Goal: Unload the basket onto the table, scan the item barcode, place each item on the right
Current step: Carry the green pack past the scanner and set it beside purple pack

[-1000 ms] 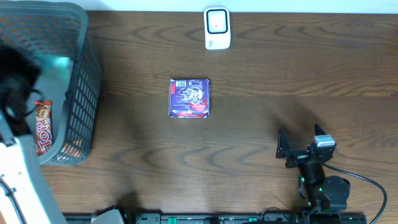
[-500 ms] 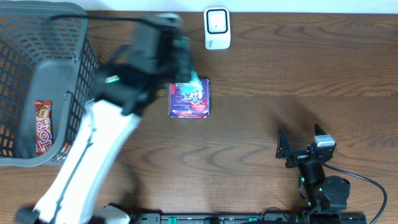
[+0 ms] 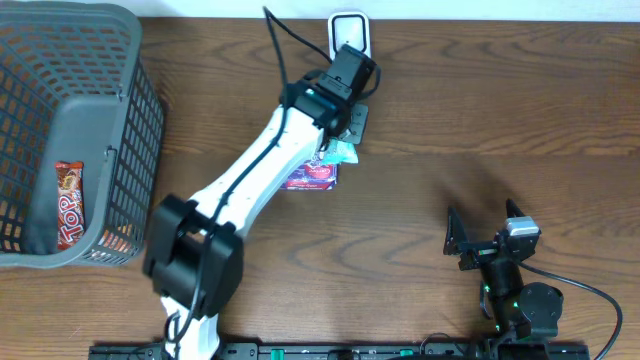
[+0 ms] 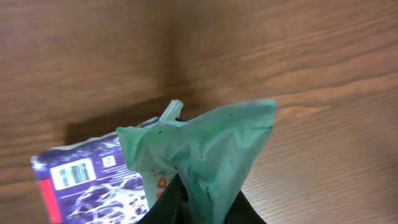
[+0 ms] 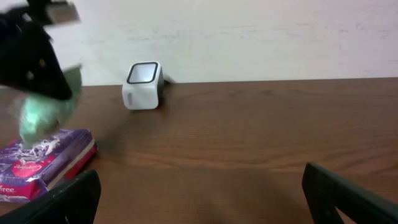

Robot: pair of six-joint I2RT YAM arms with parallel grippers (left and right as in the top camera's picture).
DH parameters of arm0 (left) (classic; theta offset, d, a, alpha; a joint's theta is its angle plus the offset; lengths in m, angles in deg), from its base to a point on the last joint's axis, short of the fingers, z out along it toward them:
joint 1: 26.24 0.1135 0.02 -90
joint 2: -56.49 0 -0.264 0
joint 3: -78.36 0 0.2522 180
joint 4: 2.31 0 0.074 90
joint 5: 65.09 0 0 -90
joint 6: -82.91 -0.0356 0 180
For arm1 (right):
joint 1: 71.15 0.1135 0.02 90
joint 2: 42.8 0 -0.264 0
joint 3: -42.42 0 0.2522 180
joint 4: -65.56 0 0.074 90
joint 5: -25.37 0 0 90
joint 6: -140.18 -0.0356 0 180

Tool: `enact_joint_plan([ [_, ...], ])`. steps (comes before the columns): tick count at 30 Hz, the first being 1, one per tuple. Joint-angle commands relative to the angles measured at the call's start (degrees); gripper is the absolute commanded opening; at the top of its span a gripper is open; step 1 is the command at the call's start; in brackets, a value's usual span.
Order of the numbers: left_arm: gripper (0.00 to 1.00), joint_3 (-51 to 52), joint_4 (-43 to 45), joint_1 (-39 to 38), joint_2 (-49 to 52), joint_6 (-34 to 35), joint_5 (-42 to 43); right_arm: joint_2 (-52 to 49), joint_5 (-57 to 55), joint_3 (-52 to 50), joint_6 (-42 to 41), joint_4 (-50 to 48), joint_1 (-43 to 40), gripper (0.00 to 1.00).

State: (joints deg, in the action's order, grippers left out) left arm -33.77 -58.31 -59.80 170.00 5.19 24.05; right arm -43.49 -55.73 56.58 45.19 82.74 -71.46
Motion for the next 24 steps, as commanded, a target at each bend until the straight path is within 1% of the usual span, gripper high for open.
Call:
enact_joint_plan([
  [1, 0.13, -0.11, 0.37, -0.66, 2.16, 4.44, -1.07, 0.31, -0.44, -0.09, -0.52, 0.24, -0.39, 0.99],
  [3, 0.14, -0.11, 1.14, -1.01, 2.62, 5.84, -0.94, 0.31, -0.44, -0.09, -0.52, 0.24, -0.39, 0.99],
  [5, 0.17, -0.11, 1.81, -1.31, 2.64, 5.84, -0.63, 0.31, -0.44, -0.09, -0.52, 0.24, -0.39, 0.99],
  [6, 0.25, -0.11, 2.03, -1.53, 2.64, 5.84, -0.66, 0.31, -0.44, -0.09, -0.52, 0.24, -0.39, 0.99],
  [7, 0.3, -0.11, 2.05, -1.57, 2.64, 5.81, -0.66, 0.31, -0.44, -0.09, -0.52, 0.24, -0.39, 0.99],
  [8, 0.32, -0.11, 2.03, -1.62, 2.67, 5.79, -0.7, 0.31, -0.44, -0.09, -0.52, 0.24, -0.39, 0.99],
  [12, 0.36, 0.74, 2.01, -1.55, 2.67, 5.81, -0.7, 0.31, -0.44, -0.09, -0.52, 0.24, -0.39, 0.99],
  [13, 0.4, 1.07, 1.99, -1.55, 2.67, 5.81, -0.7, 0.31, -0.44, -0.09, -0.52, 0.24, -0.39, 0.99],
  [14, 0.48, 1.33, 1.99, -1.57, 2.67, 5.81, -0.7, 0.31, -0.44, -0.09, -0.52, 0.24, -0.39, 0.99],
  [15, 0.49, 1.42, 1.79, -1.57, 2.67, 5.79, -0.7, 0.31, -0.44, -0.09, -0.52, 0.24, -0.39, 0.99],
  [18, 0.5, 1.25, 1.81, -1.42, 2.32, 4.87, -0.74, 0.31, -0.44, -0.09, -0.52, 0.24, -0.39, 0.99],
  [20, 0.5, 0.66, 1.29, -1.01, 0.9, 2.84, -0.74, 0.31, -0.44, -0.09, -0.52, 0.24, -0.39, 0.99],
  [22, 0.5, -0.26, 0.9, -0.33, -1.57, 0.74, -0.98, 0.31, -0.44, -0.09, -0.52, 0.24, -0.39, 0.99],
  [24, 0.51, -1.25, 0.72, 0.61, -5.22, -0.2, -3.65, 0.31, -0.44, -0.09, -0.52, 0.24, -0.39, 0.99],
])
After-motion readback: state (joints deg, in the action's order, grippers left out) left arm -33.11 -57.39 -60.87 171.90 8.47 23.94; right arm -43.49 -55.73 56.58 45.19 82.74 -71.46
